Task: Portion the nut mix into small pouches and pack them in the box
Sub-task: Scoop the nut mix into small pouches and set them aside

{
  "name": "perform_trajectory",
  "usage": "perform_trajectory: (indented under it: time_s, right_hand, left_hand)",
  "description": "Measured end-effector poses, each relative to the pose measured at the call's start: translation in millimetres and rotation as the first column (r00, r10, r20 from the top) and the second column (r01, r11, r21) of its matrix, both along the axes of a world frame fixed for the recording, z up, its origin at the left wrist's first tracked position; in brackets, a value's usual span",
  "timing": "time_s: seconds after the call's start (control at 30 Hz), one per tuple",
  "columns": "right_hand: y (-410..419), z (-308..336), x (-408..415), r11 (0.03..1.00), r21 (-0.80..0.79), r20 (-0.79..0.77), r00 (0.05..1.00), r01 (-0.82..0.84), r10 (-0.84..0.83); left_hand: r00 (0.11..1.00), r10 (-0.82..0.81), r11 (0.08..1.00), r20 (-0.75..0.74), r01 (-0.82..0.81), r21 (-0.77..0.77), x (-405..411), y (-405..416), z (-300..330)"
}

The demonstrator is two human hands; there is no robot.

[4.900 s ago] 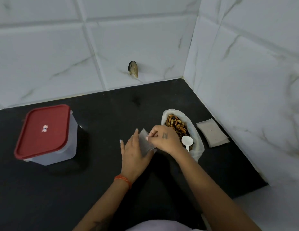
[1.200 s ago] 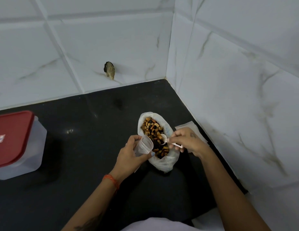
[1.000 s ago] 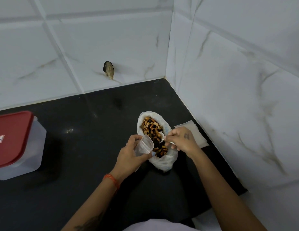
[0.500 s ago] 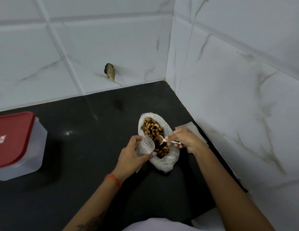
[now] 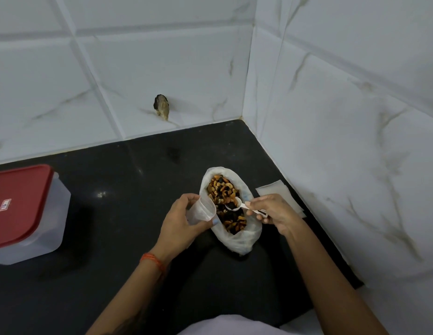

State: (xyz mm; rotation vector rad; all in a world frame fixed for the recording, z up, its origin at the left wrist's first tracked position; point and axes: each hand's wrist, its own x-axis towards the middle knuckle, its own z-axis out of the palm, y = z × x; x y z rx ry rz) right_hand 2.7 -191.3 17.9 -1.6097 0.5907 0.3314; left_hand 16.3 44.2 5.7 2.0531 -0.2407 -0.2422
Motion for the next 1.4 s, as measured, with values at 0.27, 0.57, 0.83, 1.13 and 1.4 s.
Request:
perform_trajectory:
  time_s: [0.27,0.57,0.83,1.13,1.4]
  right_hand:
    - [0.4,12.1,-11.9,0.998,0.042,0.084,0.995,0.047,-0.05]
    - [18.5,53.5,-21.9,1.0,0.016,0.313,0.95,-0.008,0.003]
    - [42.3,47.8,-24.2,0.789,-0.611,0.561,0.737,0.062,0.377]
    - [42.9,57.0,-22.0,0.926,-0.371,0.588,0.79,0.07,0.176]
    - [28.1,45.5,-16.2,0.987,-0.067,0.358,0.927,0.144,-0.111]
  left_hand:
    - [0.997,-0.029,1.0,0.076,0.029,0.01,3.6,-6.5,12.1]
    - [0.997,-0.058,0.998,0.051,0.059,-0.018,10.7,-16.9,23.7]
    - [0.999,-0.032,0.986,-0.016,0.029,-0.165,10.8,-21.2,29.9]
    - [0.998,-0.058,0.967,-0.013,0.053,-0.248,10.1,-20.5,35.0]
    - [1.0,-0.02,0.97,-0.023,0.013,-0.242,9.2,-9.8,33.2]
